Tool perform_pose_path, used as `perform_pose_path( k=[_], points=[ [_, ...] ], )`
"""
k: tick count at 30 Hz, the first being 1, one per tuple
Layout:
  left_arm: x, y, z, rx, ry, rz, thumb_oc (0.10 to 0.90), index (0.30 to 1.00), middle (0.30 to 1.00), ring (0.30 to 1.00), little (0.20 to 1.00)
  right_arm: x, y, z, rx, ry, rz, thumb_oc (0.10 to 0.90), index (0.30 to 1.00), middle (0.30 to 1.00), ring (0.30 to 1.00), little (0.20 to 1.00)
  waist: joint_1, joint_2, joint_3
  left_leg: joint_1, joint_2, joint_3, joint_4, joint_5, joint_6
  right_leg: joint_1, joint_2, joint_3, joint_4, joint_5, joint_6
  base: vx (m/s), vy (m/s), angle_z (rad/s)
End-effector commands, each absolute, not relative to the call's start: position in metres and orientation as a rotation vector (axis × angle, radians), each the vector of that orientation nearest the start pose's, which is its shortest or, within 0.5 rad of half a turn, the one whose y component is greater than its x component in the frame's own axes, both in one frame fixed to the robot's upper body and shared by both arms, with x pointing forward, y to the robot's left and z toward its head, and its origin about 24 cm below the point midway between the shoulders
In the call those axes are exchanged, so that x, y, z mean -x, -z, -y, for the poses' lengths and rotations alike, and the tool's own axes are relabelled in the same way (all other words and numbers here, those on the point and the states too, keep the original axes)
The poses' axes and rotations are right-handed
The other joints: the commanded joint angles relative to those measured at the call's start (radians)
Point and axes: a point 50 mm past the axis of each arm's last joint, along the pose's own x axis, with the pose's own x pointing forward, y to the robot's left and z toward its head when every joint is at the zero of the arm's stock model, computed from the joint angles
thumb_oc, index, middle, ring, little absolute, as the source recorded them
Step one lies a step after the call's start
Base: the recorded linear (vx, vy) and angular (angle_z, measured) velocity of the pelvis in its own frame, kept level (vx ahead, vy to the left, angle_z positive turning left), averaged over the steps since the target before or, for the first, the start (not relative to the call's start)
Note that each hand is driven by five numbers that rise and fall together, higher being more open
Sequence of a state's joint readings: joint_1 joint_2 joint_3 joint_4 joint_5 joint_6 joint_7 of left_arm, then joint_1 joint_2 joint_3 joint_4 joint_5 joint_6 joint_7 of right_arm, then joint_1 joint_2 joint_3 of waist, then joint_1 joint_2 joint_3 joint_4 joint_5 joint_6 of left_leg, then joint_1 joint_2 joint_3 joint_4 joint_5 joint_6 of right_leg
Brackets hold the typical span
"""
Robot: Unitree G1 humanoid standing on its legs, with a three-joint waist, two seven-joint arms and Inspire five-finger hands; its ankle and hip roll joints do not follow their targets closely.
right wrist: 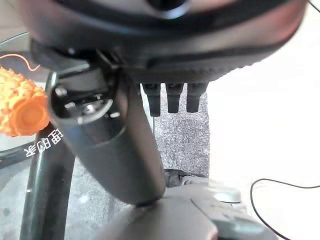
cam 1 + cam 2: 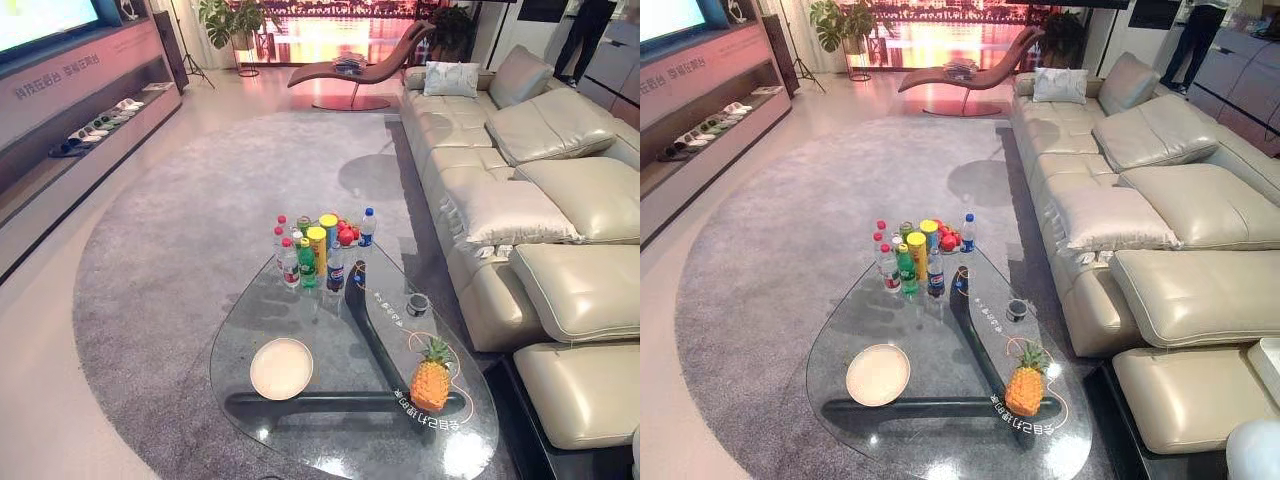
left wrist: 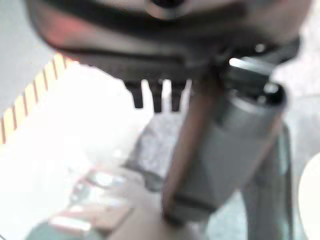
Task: Pick up the fruit to the plate
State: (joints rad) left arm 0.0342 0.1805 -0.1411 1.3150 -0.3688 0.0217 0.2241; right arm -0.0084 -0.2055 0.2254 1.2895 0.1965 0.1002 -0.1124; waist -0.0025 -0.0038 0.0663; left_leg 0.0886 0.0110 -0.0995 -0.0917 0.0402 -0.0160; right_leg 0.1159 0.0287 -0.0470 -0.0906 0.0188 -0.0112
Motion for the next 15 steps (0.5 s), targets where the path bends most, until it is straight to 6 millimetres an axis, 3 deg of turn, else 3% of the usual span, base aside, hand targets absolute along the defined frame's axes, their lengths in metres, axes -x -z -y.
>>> perform_pose_path(
  k=[1,15],
  points=[
    [-0.0709,0.1700,-0.2196,-0.074,-0.411,-1.335,0.800,0.900,0.900,0.900,0.900,-0.0715,0.1710,0.2160,0.278,0.116,-1.394,0.800,0.900,0.900,0.900,0.900,0.010,-0.027,0.009,0.024,-0.020,0.053,0.004,-0.050,0.001,-0.003,-0.067,-0.004,0.003,0.018,0.075,0.24,-0.043,-0.05],
    [-0.0701,0.1699,-0.2200,-0.085,-0.416,-1.326,0.800,0.900,0.900,0.900,0.900,-0.0700,0.1712,0.2163,0.283,0.116,-1.398,0.800,0.900,0.900,0.900,0.900,0.010,-0.030,0.016,0.025,-0.020,0.052,0.004,-0.050,0.002,-0.003,-0.066,-0.001,0.003,0.020,0.075,0.00,0.000,0.00]
  ],
)
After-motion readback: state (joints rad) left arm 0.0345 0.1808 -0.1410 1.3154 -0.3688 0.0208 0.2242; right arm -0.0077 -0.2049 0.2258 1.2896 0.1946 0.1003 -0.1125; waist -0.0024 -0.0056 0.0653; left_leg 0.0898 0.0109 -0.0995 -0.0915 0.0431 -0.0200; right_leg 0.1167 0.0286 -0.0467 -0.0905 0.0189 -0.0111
